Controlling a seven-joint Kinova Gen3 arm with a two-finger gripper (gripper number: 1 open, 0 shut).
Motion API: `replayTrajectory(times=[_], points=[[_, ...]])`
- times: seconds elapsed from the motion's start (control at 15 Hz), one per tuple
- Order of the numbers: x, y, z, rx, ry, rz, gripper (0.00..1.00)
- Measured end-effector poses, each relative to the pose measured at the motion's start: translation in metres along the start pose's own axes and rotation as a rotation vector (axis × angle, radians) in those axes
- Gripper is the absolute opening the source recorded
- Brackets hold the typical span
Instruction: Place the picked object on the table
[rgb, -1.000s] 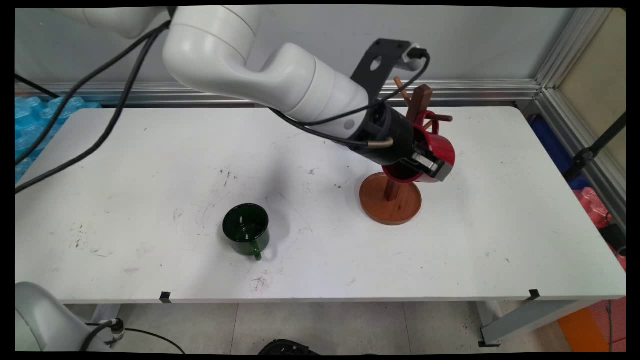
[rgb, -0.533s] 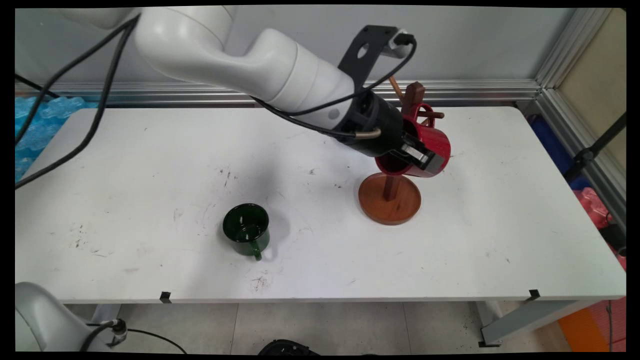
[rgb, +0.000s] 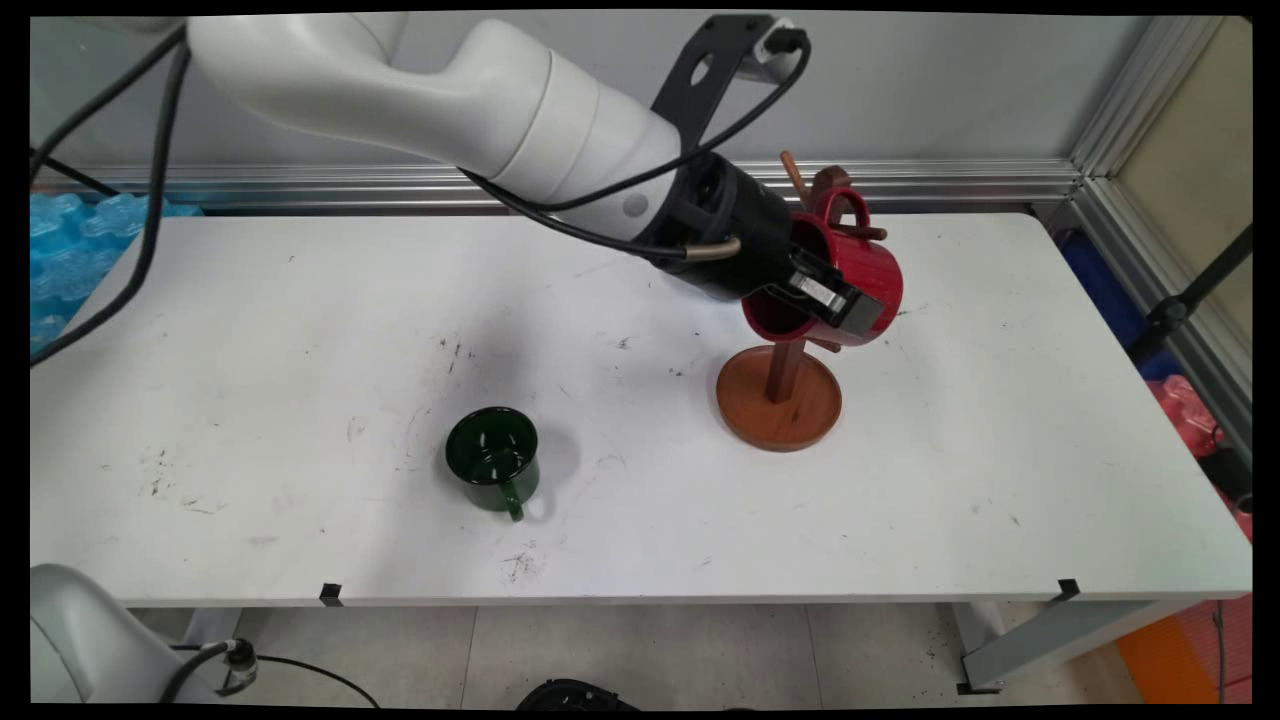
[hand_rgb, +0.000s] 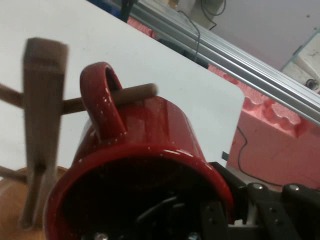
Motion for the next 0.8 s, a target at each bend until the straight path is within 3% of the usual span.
replayTrajectory(times=[0.8], points=[[-0.002, 0.036, -0.024, -0.079, 0.004, 0.022, 0.0]])
